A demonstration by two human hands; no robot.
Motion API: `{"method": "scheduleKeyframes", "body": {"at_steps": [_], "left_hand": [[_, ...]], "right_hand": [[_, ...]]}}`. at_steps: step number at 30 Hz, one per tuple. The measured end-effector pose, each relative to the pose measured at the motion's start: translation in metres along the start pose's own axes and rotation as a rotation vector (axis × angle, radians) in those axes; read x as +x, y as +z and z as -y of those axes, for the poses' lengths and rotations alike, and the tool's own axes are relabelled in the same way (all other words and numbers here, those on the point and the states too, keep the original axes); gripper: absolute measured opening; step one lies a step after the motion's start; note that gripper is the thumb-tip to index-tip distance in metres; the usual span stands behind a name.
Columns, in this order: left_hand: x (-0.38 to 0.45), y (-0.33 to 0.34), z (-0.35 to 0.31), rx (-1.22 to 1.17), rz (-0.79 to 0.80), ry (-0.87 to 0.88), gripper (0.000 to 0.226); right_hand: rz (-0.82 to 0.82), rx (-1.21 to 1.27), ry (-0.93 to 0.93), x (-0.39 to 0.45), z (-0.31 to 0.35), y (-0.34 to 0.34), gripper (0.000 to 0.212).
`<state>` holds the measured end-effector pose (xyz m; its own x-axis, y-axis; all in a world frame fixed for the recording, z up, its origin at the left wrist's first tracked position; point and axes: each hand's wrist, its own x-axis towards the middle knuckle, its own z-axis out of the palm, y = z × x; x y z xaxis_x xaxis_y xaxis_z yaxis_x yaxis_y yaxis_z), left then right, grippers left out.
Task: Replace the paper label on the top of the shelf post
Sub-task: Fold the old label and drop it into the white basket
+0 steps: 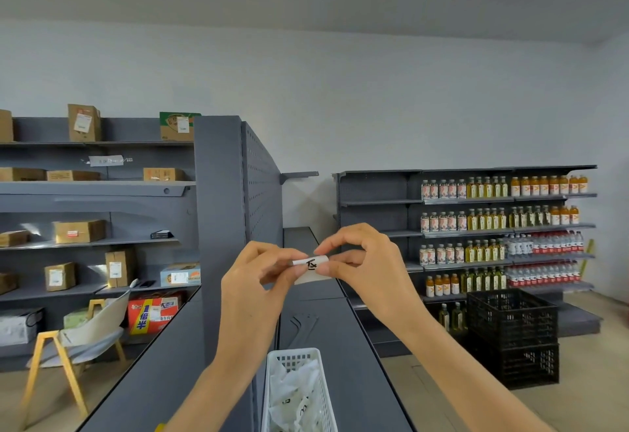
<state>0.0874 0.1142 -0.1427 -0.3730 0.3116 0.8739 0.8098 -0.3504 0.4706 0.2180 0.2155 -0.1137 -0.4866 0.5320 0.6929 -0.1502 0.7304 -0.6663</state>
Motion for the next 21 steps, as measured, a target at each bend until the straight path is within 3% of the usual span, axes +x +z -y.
{"method": "scheduleKeyframes", "body": {"at_steps": [6,15,21], "left_hand": [[0.001,-0.001,0.004,0.165,0.022,-0.010,0.010],[0.001,0.001,-0.001,0.231,0.168,-0.085,0.007],[0.002,0.001,-0.003,0.121,0.124,-0.155,0.011]], "right_hand": [[-0.051,-0.076,-0.027,0.001,-0.006,0.002,0.012],[-0.028,-0.535,-0.255,-0.001,-0.018,0.010,0.023],[0.103,-0.078,-0.121,-0.004,-0.018,0.006,0.004]]}}
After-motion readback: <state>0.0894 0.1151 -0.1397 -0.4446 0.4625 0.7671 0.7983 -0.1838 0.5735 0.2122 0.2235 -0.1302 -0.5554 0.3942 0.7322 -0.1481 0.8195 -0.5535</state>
